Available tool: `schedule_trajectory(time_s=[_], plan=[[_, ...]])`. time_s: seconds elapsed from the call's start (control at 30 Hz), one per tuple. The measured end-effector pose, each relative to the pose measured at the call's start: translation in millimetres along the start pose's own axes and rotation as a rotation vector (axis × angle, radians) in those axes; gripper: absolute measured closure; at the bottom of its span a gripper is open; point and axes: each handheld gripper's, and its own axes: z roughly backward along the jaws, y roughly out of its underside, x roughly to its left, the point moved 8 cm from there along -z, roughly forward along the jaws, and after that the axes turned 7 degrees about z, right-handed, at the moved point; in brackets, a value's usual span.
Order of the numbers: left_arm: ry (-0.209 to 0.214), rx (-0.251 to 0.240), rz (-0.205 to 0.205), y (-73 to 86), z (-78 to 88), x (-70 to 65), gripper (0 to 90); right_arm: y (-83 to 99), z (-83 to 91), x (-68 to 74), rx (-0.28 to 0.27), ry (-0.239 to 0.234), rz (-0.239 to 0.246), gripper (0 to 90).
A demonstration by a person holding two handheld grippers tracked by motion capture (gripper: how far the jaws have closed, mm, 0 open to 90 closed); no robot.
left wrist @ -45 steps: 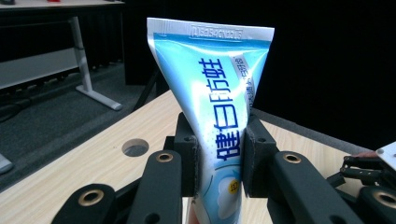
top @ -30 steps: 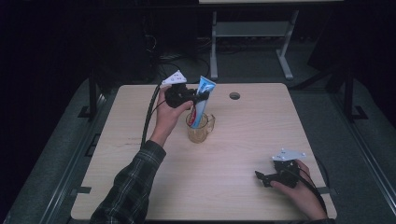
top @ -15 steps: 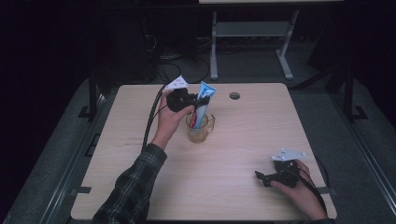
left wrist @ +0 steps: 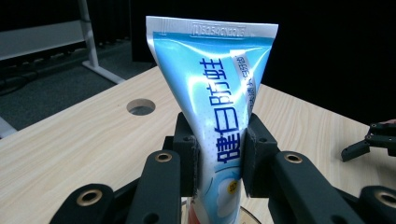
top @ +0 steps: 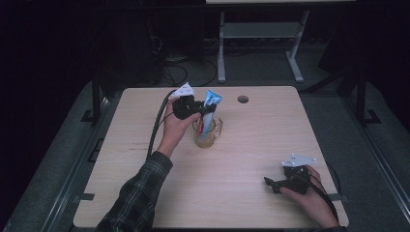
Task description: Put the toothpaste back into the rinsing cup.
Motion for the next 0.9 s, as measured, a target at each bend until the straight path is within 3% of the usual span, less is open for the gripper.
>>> schedule_trajectory(time_s=[0.8,0.9], plan=[[-0.014,0.028,0.004,9.5,-3.9,4.9,69.4,0.1,0.0,0.1,0.001,0.000,-0.001,7.4],[-0.019,0.020,0.021,8.7,-4.0,6.0,64.5,0.1,0.0,0.1,0.001,0.000,-0.001,7.4]])
